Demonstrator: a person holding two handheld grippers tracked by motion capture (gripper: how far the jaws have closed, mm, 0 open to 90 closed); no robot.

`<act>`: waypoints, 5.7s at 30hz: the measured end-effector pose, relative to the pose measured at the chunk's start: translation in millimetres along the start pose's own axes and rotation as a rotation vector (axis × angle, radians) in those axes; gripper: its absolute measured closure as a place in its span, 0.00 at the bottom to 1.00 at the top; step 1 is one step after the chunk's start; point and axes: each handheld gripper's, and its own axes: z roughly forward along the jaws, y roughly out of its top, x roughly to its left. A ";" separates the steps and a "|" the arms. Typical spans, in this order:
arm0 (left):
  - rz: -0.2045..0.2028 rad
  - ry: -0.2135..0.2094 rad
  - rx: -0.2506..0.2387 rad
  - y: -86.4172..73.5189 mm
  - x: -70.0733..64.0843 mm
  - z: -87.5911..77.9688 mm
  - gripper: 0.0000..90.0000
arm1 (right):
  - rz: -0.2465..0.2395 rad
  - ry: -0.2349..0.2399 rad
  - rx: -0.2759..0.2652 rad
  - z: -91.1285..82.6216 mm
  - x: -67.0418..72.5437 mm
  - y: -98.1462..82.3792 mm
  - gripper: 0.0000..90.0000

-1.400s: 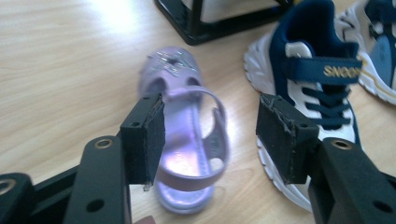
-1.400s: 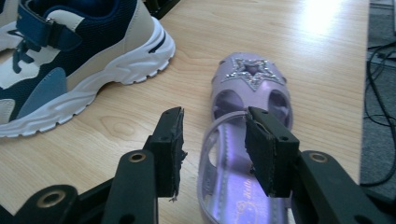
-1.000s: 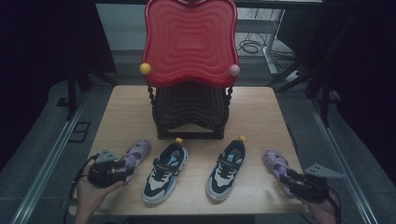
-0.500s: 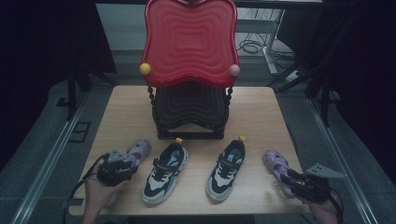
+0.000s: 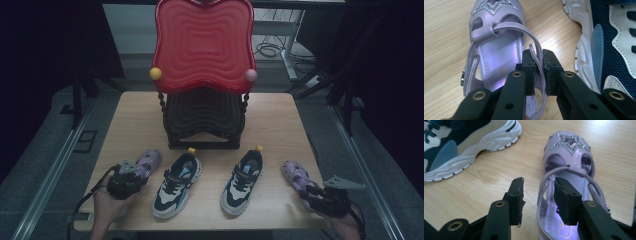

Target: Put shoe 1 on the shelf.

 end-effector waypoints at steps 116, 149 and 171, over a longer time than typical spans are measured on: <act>-0.093 -0.213 -0.462 60.2 -14.7 -64.0 0.95 | -0.110 0.298 -0.427 15.0 80.6 110.3 0.96; -0.038 -0.203 -0.491 104.9 -22.5 -41.9 0.95 | -0.138 0.354 -0.402 71.9 120.4 161.1 0.96; -0.035 -0.183 -0.519 130.8 -20.8 -28.2 0.95 | -0.104 0.340 -0.415 90.5 129.4 181.5 0.96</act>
